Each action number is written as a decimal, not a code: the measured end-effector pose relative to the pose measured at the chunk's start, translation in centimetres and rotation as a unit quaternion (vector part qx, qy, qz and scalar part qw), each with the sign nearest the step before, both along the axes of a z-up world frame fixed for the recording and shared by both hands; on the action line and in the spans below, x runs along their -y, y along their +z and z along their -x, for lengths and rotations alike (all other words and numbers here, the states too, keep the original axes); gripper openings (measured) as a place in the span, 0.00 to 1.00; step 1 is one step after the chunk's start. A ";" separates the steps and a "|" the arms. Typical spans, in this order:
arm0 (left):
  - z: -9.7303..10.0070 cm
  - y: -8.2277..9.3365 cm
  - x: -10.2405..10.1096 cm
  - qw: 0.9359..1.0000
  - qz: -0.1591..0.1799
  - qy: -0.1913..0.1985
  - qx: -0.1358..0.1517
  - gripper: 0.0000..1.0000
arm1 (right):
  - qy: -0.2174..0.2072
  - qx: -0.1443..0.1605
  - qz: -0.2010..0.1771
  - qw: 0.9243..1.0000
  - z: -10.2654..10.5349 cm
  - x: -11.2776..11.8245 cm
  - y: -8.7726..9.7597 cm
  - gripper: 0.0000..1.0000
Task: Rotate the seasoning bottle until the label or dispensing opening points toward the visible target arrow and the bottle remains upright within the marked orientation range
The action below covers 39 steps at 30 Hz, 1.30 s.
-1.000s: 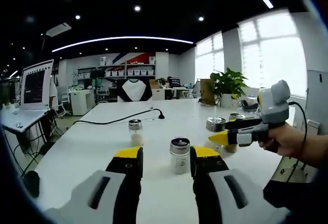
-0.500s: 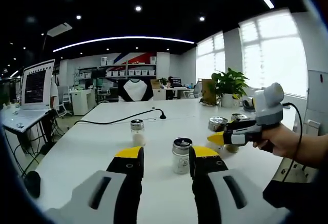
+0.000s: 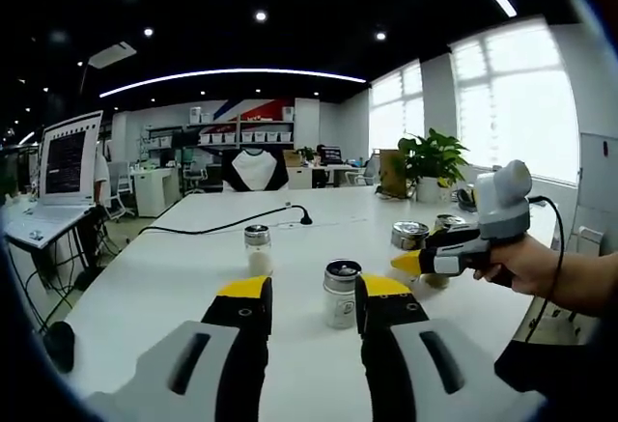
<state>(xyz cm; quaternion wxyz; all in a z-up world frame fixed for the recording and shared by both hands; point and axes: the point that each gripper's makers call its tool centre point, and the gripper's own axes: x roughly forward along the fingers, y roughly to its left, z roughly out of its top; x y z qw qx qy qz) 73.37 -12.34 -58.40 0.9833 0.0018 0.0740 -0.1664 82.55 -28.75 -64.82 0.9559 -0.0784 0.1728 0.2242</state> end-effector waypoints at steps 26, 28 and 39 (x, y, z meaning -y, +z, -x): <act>-0.1 0.2 0.2 1.000 0.002 -0.004 0.002 0.35 | 0.031 -0.011 0.002 0.999 0.6 -0.9 0.0 0.37; -0.1 0.1 0.2 1.000 0.002 -0.004 0.000 0.35 | 0.029 -0.012 0.002 0.999 0.6 -0.9 0.0 0.38; 0.0 0.0 0.2 1.000 0.001 -0.005 -0.002 0.35 | 0.031 -0.018 -0.002 0.999 1.5 -0.6 0.1 0.47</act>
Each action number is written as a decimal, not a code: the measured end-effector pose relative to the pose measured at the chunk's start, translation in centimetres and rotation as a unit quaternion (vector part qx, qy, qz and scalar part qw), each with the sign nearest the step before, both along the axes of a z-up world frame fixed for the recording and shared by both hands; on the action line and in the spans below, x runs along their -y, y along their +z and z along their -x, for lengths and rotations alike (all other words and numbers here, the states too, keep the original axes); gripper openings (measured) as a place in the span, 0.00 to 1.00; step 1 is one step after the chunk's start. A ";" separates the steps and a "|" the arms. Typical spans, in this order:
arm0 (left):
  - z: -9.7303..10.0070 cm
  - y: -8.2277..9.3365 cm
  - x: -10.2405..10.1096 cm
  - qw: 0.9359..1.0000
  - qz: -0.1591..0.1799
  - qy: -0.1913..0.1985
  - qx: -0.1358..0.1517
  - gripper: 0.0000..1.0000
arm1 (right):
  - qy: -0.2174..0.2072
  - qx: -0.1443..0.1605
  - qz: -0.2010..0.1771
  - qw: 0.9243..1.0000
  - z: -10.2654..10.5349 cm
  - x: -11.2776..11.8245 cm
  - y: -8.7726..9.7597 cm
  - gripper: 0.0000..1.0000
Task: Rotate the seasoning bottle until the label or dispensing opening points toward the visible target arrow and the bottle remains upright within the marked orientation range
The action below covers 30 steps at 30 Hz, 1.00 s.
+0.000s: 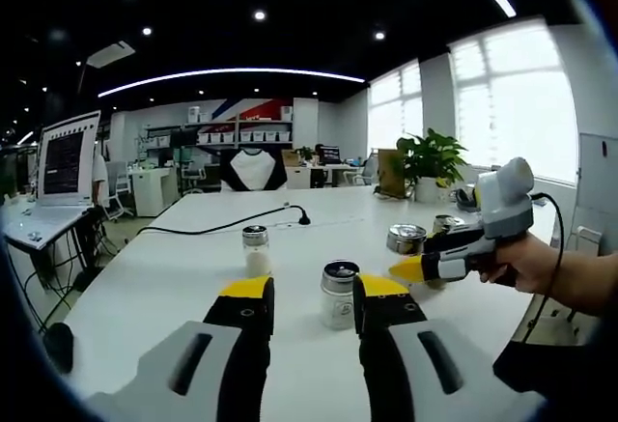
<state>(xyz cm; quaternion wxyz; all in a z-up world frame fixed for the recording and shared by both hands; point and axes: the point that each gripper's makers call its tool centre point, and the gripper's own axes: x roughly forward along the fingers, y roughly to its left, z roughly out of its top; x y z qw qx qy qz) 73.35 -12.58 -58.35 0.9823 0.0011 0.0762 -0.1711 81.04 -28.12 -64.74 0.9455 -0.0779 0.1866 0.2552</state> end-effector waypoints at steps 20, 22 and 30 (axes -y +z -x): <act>-1.2 0.0 -1.1 1.000 0.008 0.013 0.001 0.35 | -0.005 0.012 -0.014 1.000 1.8 1.1 1.6 0.49; -1.4 0.1 -1.2 1.000 0.010 0.017 0.004 0.35 | -0.004 0.008 -0.019 1.000 2.0 1.0 1.5 0.49; -3.3 0.2 -1.3 1.000 0.005 0.020 0.010 0.35 | 0.004 0.004 -0.020 1.000 2.8 1.2 1.5 0.49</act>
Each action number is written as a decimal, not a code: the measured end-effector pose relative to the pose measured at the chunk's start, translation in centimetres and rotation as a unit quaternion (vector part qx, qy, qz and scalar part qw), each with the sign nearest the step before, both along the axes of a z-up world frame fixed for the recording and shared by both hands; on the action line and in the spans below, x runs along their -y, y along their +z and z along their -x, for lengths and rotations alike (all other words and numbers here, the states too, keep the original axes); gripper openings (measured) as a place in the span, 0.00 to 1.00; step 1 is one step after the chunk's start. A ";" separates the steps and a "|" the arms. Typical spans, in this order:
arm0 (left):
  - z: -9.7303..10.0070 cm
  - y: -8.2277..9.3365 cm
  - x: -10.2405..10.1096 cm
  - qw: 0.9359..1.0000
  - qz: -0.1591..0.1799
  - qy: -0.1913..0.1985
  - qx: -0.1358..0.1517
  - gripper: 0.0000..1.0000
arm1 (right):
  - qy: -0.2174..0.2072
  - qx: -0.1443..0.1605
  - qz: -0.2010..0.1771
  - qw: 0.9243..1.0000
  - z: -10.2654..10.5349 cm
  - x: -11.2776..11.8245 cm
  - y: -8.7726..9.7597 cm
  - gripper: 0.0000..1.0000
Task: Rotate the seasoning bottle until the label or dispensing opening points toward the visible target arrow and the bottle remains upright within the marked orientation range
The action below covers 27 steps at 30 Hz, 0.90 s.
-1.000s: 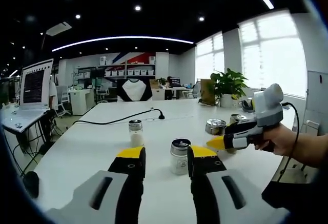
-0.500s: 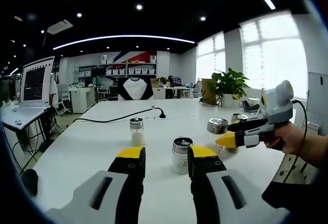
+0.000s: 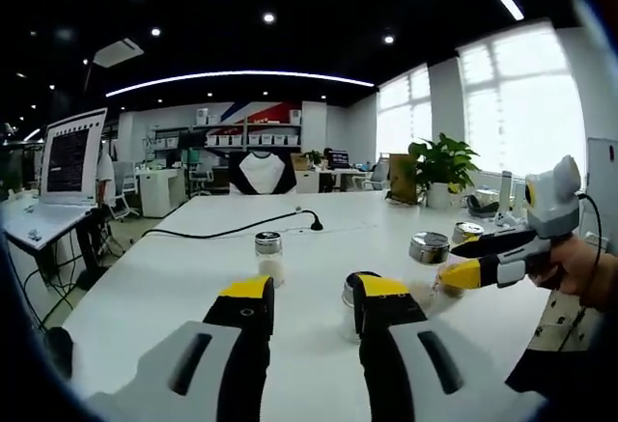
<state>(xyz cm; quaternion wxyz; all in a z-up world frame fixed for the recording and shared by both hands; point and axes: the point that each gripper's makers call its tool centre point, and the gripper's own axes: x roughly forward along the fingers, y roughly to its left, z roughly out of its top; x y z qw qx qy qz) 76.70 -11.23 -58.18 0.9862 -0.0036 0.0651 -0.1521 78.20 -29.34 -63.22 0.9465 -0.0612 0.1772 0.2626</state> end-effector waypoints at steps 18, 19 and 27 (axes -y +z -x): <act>-5.8 -1.6 0.2 1.000 0.005 -0.013 0.011 0.41 | 0.008 -0.004 -0.009 1.000 1.4 0.6 0.0 0.50; -6.1 -1.8 0.2 1.000 0.000 -0.014 0.010 0.41 | 0.009 -0.004 -0.009 1.000 1.5 0.6 0.0 0.50; -9.2 -3.0 -0.9 1.000 -0.015 -0.008 -0.008 0.45 | 0.009 -0.005 -0.014 1.000 1.9 1.0 0.2 0.50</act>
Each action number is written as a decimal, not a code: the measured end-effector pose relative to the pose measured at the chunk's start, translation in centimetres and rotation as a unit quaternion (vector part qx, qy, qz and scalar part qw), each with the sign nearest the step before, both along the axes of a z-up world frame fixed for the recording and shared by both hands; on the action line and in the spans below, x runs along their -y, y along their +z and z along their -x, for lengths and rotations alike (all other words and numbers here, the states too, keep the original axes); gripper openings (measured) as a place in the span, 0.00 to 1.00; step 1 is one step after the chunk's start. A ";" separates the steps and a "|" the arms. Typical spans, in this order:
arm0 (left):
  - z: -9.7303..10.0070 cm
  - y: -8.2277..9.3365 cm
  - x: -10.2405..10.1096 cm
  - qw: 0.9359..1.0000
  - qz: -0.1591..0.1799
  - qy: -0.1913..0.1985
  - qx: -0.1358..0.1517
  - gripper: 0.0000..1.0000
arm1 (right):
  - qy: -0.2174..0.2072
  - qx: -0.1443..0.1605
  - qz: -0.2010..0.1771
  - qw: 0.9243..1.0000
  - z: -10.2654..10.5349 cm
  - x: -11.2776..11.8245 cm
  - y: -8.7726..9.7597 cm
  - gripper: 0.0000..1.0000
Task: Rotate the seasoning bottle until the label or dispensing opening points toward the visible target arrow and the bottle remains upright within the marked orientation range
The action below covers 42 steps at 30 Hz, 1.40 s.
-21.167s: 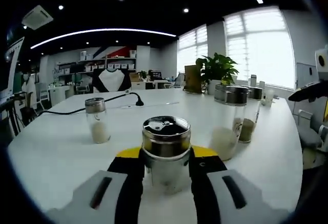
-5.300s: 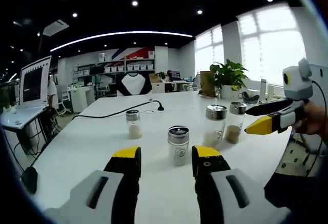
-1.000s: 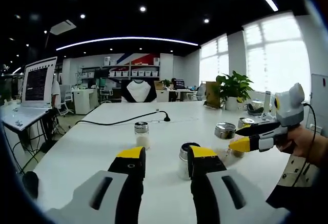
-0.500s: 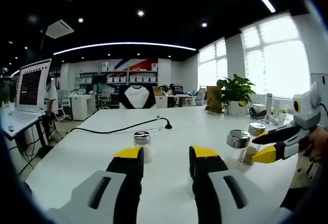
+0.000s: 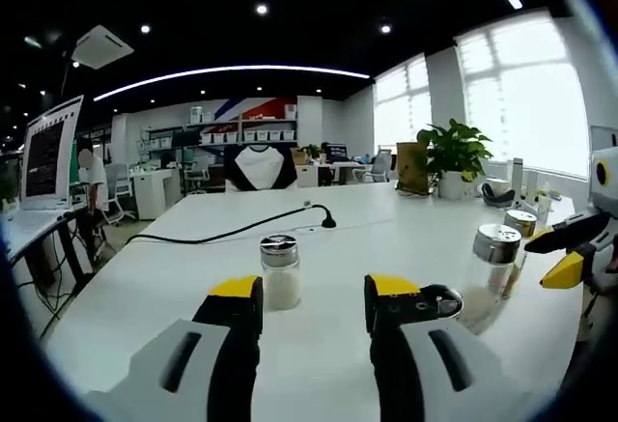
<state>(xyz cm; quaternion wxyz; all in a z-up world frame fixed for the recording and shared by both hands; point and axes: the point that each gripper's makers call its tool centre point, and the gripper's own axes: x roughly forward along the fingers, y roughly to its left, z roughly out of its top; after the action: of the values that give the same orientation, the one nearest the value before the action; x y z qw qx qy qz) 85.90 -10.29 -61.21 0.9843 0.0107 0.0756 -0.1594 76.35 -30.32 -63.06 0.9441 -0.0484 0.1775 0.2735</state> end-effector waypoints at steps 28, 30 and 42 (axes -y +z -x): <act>-7.1 -5.5 -0.2 0.998 -0.027 0.029 -0.057 0.51 | -0.008 -0.009 -0.012 1.000 1.9 1.2 -0.9 0.49; -7.6 -5.7 -0.2 0.997 -0.031 0.029 -0.060 0.51 | -0.011 -0.011 -0.012 1.000 1.9 1.4 -1.0 0.49; -9.6 -6.1 -0.4 0.996 -0.034 0.048 -0.072 0.52 | -0.010 -0.007 -0.010 1.000 2.6 1.3 -0.4 0.48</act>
<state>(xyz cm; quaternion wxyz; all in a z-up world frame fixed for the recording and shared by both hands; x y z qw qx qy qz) 95.51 -9.89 -67.33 0.9819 0.0287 0.1515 -0.1100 73.76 -31.62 -63.51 0.9460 -0.0355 0.1819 0.2660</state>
